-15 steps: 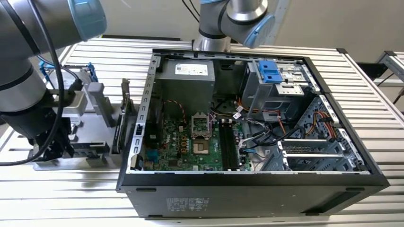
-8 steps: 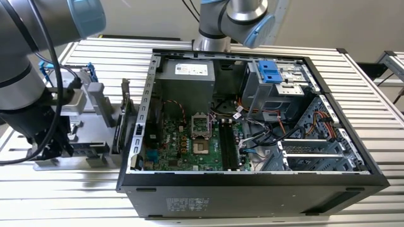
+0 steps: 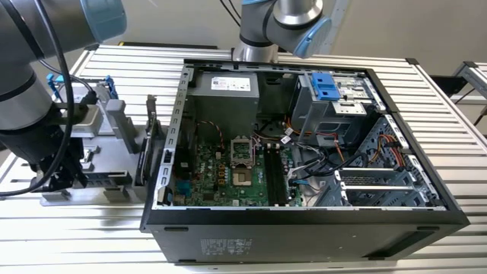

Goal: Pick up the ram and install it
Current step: 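Pick up the ram and move it above insertion slot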

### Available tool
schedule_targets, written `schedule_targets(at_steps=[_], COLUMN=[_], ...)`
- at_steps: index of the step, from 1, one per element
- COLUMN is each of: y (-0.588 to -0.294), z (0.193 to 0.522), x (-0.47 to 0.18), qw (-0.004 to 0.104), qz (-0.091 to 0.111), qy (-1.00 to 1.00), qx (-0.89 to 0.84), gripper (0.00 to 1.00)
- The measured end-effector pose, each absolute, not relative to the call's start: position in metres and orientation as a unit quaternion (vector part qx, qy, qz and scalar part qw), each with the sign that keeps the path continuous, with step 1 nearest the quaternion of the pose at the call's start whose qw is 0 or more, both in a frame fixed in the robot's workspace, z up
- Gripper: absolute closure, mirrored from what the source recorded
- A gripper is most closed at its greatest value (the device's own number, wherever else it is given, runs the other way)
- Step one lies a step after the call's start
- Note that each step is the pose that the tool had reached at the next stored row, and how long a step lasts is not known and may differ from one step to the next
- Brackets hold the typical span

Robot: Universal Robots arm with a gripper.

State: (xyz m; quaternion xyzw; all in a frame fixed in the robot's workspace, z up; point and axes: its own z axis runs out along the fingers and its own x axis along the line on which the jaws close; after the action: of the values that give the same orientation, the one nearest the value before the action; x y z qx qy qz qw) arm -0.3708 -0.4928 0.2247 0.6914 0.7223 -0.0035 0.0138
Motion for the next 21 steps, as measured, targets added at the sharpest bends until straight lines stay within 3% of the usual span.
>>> schedule_targets(at_steps=[21], y=[-0.493], z=[0.236], x=[-0.371], qw=[0.014], qz=[-0.003], qy=[0.722], qx=[0.691], gripper=[1.00])
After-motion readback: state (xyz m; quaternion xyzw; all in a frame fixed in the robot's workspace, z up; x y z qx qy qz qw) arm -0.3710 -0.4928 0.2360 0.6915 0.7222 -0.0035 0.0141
